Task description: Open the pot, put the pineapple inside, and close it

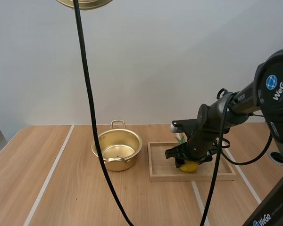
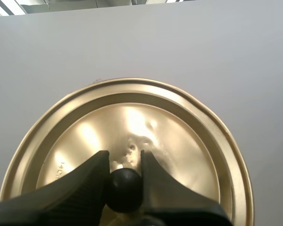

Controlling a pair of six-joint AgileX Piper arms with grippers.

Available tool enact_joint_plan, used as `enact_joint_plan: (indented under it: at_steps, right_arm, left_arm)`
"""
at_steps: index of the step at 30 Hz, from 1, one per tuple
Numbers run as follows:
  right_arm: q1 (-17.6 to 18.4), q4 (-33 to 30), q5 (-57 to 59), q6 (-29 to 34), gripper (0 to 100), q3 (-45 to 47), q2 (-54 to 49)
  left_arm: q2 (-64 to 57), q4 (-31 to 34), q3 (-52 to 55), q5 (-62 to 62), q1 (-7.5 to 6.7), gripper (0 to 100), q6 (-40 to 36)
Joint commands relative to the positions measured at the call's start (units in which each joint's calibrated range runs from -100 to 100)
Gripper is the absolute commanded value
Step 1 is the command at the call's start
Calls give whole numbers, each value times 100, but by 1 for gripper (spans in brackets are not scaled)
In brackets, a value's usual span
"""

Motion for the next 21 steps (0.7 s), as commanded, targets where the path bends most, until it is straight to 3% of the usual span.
enact_joint_plan:
  at_steps: [1, 11, 21]
  right_arm:
    - [11, -7, -152, -59, 0, 21, -13]
    - [11, 45, -238, -59, 0, -23, -300]
    - [11, 293, -1219, -334, 0, -23, -2098]
  left_arm:
    - [-44, -127, -56, -75, 1, 0, -21]
    - [-44, -127, -56, -75, 1, 0, -21]
    - [-44, -127, -56, -75, 1, 0, -21]
